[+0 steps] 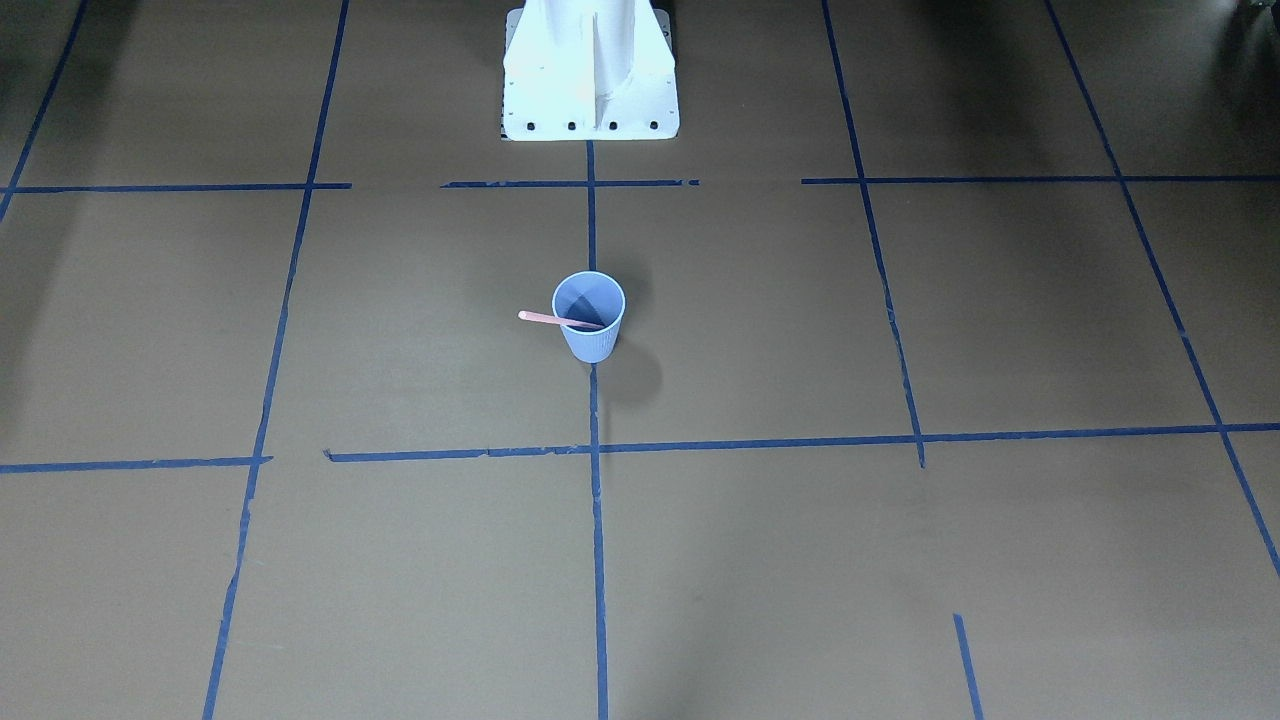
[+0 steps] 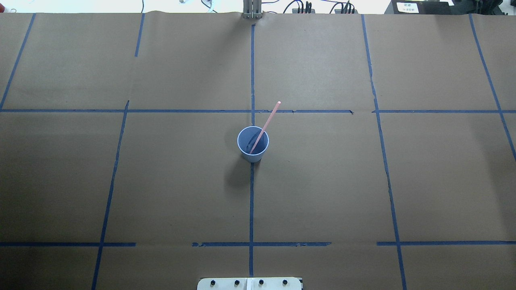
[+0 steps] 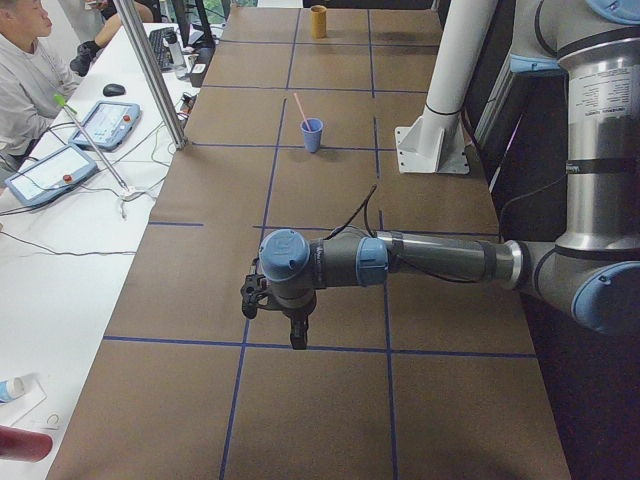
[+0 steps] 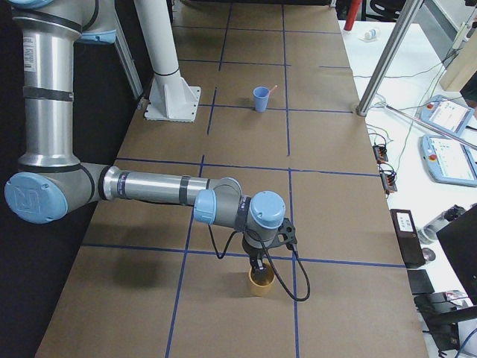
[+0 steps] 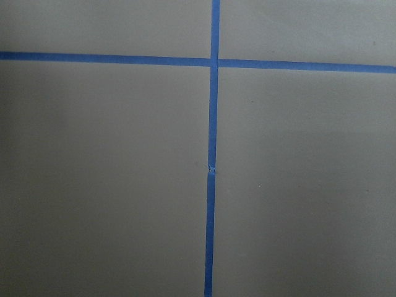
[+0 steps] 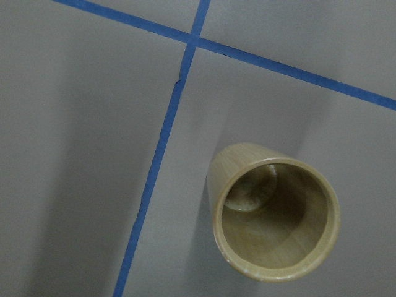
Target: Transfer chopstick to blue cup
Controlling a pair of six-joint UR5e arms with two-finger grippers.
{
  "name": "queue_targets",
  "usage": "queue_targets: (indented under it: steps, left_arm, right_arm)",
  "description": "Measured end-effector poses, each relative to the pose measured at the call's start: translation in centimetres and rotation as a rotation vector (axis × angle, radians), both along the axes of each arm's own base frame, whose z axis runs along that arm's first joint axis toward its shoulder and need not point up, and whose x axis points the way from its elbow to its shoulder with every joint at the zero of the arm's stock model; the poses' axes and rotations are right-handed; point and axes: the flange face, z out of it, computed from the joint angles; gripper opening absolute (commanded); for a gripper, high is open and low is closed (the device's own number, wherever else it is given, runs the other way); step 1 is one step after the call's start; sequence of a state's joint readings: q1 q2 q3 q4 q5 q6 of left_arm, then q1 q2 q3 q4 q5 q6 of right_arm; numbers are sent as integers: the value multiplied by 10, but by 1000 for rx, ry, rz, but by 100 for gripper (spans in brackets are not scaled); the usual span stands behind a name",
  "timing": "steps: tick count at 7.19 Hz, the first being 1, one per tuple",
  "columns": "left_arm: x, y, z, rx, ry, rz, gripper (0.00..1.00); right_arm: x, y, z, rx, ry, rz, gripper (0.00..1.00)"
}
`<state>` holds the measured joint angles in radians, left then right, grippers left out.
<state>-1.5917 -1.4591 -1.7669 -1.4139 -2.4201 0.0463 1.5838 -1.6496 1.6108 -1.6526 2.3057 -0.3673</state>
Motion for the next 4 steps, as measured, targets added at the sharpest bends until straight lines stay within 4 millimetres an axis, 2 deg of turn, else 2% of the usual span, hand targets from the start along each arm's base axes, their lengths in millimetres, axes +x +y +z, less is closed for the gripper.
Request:
queue_targets:
  steps: [4]
  left_arm:
    - [-1,1,0,77,-25,73,100]
  right_arm:
    - [-12,-3,-8,-9,-18,6,100]
